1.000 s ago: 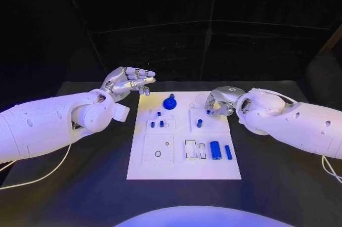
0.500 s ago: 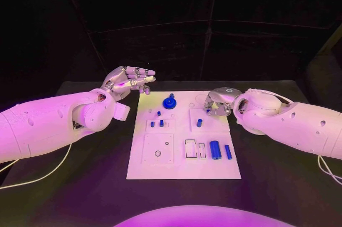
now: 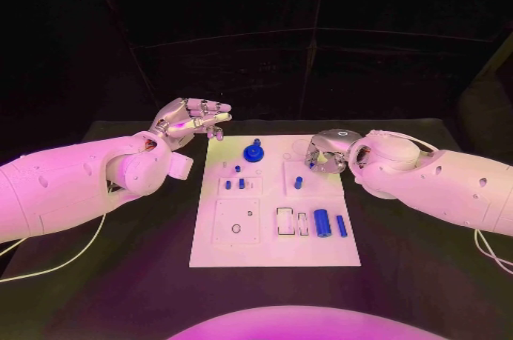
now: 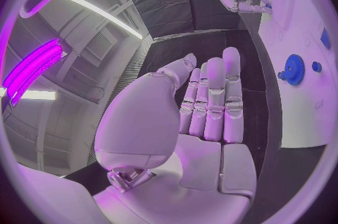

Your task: Assemble the parts on the task board

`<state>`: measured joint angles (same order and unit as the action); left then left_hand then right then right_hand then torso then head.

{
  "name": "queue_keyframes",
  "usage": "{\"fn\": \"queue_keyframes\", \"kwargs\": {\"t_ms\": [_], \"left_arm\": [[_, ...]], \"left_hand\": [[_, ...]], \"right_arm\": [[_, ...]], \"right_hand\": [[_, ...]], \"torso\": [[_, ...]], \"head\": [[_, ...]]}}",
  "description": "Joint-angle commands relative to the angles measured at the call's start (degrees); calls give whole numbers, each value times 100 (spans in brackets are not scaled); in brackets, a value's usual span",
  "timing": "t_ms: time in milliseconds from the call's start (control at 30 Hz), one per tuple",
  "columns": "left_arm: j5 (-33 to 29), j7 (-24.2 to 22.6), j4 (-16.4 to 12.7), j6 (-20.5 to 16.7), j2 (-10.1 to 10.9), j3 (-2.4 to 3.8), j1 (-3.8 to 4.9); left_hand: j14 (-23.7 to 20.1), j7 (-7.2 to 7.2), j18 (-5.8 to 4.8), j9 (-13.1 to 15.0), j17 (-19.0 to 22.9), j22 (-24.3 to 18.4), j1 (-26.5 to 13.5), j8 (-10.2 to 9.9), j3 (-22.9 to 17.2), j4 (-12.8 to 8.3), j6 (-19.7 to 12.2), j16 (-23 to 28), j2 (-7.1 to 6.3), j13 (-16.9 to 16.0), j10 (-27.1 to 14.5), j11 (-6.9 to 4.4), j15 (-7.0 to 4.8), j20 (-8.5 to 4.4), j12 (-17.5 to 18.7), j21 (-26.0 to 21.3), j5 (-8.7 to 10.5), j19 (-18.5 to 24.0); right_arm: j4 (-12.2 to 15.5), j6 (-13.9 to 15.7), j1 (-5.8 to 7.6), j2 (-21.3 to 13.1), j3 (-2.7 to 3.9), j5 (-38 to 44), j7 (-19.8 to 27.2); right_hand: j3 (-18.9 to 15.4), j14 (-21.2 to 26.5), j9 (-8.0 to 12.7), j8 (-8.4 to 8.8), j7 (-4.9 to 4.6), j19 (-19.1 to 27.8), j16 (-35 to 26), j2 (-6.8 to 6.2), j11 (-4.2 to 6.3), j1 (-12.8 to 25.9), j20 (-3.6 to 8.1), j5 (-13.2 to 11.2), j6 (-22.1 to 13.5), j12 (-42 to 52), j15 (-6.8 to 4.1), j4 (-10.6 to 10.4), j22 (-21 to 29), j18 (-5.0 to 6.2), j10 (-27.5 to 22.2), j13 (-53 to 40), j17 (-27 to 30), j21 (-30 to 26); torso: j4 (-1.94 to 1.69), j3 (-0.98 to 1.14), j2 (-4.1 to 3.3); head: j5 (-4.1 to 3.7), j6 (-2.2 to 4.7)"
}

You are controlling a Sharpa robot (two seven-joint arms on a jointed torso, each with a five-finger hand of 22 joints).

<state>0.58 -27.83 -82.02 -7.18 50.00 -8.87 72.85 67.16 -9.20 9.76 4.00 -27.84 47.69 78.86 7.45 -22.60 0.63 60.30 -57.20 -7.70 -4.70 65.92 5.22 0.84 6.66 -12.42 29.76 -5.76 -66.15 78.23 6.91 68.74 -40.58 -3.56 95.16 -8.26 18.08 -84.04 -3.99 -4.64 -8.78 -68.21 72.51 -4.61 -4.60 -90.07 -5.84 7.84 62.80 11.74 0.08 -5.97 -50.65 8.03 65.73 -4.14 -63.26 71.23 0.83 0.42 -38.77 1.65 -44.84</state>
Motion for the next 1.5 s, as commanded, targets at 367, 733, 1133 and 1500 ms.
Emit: {"fn": "queue_keyframes", "kwargs": {"t_ms": [367,733,1133,1500], "left_arm": [[-38,9,12,40,26,3,6],[-12,12,24,-15,22,3,7],[34,-12,18,-78,52,3,7],[36,-79,12,-158,41,3,7]], "left_hand": [[-67,-50,69,-9,21,-13,36,23,5,-64,-2,-3,65,-4,-37,25,0,-5,-47,-19,-22,19],[-73,-73,66,-15,36,-15,60,15,-4,-87,-36,-9,77,1,-71,43,9,-3,-54,-19,-28,14],[-74,-79,65,-17,39,-15,61,12,-4,-90,-47,-11,79,2,-83,49,13,-1,-54,-19,-30,13],[-73,-82,64,-17,43,-15,55,13,-4,-85,-53,-15,89,2,-88,52,16,1,-59,-19,-31,11]], "right_arm": [[202,735,-36,-83,-22,302,-196],[403,919,-33,-228,-18,311,-229],[1079,1047,-24,-589,36,109,-281],[1969,1352,-4,-779,219,-294,-186]], "right_hand": [[586,-137,-5,33,9,-272,15,-66,14,224,5,-201,143,-19,-39,221,-460,-124,133,22,82,293],[700,-142,-7,37,17,-316,29,-107,21,348,8,-260,175,-15,-45,265,-553,-139,160,20,89,351],[744,-142,-8,39,21,-327,30,-117,25,371,10,-266,185,-17,-48,288,-577,-143,164,21,96,366],[854,-146,-6,47,16,-395,52,-139,22,410,12,-213,193,-24,-48,345,-706,-167,169,22,81,436]], "torso": [[1,0,13],[-14,0,3],[-7,-1,9],[-31,-9,12]], "head": [[-44,13],[-76,45],[-68,29],[-69,37]]}}
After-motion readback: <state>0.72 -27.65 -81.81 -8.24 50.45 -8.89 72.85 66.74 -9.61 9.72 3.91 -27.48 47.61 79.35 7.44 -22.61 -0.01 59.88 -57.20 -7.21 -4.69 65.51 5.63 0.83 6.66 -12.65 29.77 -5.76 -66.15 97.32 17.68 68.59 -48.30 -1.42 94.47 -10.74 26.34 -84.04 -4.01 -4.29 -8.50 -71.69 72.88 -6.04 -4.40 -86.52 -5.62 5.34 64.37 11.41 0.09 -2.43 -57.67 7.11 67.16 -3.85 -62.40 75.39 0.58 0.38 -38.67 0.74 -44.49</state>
